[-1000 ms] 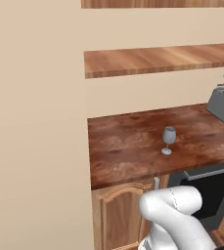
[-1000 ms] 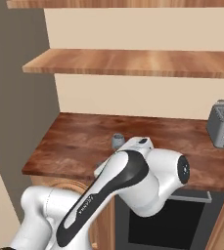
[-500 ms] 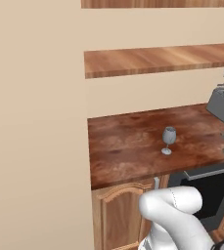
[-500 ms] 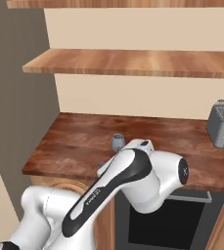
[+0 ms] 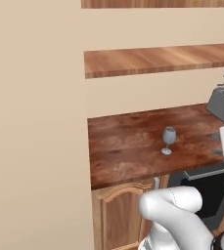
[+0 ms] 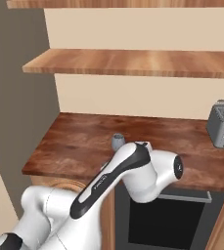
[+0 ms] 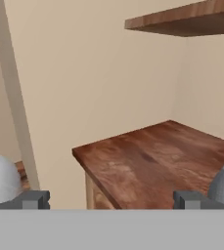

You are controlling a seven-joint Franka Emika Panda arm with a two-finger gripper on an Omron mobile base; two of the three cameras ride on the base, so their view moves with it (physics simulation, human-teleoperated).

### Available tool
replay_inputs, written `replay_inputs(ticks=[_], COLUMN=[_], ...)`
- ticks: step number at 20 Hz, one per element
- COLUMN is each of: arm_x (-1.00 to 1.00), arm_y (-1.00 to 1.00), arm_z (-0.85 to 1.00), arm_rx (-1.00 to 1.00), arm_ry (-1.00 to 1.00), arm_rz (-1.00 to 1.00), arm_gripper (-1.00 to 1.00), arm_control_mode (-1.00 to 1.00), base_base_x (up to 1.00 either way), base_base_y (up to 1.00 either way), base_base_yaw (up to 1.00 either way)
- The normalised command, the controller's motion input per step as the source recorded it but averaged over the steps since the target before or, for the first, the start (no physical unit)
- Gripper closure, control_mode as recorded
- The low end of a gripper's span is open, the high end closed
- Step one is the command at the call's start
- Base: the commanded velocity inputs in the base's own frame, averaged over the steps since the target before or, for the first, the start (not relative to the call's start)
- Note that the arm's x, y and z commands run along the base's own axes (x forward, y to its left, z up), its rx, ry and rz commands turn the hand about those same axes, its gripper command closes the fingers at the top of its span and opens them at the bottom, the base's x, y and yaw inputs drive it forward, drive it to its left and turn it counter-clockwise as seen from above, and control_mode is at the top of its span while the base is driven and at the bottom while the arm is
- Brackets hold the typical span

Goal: Retrieve the wine glasses from the counter and place one next to each plate.

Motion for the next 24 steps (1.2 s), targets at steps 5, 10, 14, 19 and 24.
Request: replay_inputs(ticks=[5, 10, 14, 19, 24], arm_x=[0.45, 0.48, 0.16, 0.28, 0.33], arm_y=[0.00, 0.00, 0.00, 0.00, 0.00], arm_z=[-0.43, -0.31, -0.11, -0.20, -0.24], arm_rx=[0.00, 0.00, 0.00, 0.00, 0.00], arm_ry=[0.11, 0.04, 0.00, 0.00, 0.00], arm_rz=[0.00, 0.00, 0.00, 0.00, 0.00], arm_gripper=[-1.00, -1.00, -1.00, -1.00, -1.00], arm_control_mode=[-1.00, -1.00, -1.00, -1.00, -1.00], base_base_x=[0.00, 0.00, 0.00, 0.00, 0.00], base_base_y=[0.00, 0.00, 0.00, 0.00, 0.00], base_base_yaw=[0.00, 0.00, 0.00, 0.00, 0.00])
